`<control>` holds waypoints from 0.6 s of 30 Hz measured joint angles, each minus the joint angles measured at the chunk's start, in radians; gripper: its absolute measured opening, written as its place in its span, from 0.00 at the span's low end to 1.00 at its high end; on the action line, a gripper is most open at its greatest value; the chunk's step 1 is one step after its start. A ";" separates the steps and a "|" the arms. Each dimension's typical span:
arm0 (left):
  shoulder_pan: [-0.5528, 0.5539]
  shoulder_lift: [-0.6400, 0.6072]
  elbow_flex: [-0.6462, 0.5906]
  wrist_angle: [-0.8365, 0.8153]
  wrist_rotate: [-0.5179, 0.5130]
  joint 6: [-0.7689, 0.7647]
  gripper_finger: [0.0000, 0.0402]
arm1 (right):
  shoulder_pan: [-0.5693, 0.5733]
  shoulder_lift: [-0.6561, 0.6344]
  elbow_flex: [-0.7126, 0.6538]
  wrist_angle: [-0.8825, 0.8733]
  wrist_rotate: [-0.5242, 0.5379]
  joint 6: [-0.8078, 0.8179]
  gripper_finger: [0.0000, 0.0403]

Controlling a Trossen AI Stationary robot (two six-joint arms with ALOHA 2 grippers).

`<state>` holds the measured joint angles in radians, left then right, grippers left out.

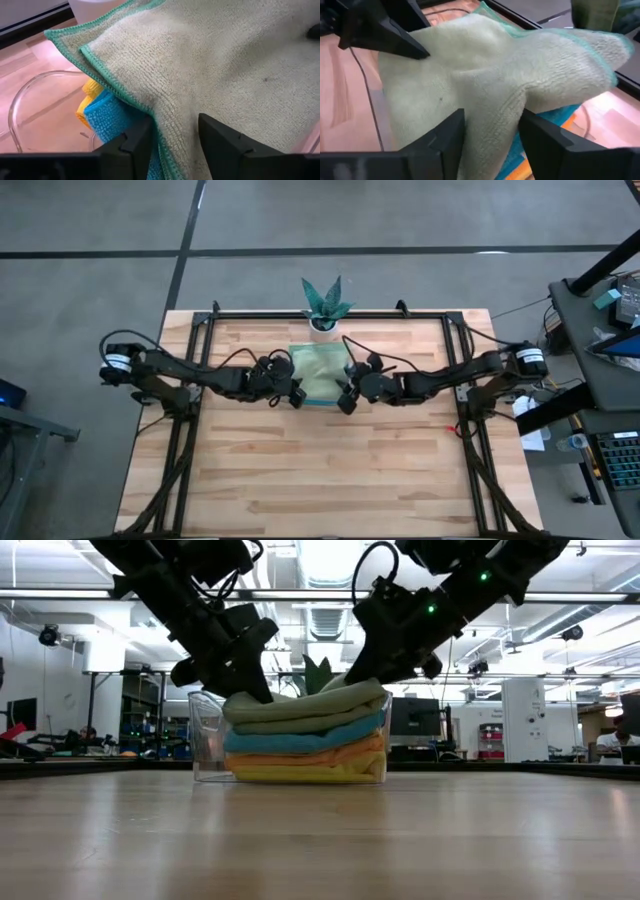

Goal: Fold microfiber towels
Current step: Put the folded green microfiber towel into the transparent bin

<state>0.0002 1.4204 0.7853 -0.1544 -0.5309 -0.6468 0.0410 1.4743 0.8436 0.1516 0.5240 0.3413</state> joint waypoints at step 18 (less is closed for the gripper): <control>0.000 -0.097 0.037 -0.075 0.066 0.010 0.36 | 0.002 -0.168 0.000 -0.163 -0.001 -0.030 0.45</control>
<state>-0.0002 1.3230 0.8223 -0.2297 -0.4645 -0.6373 0.0433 1.3067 0.8436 -0.0111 0.5232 0.3114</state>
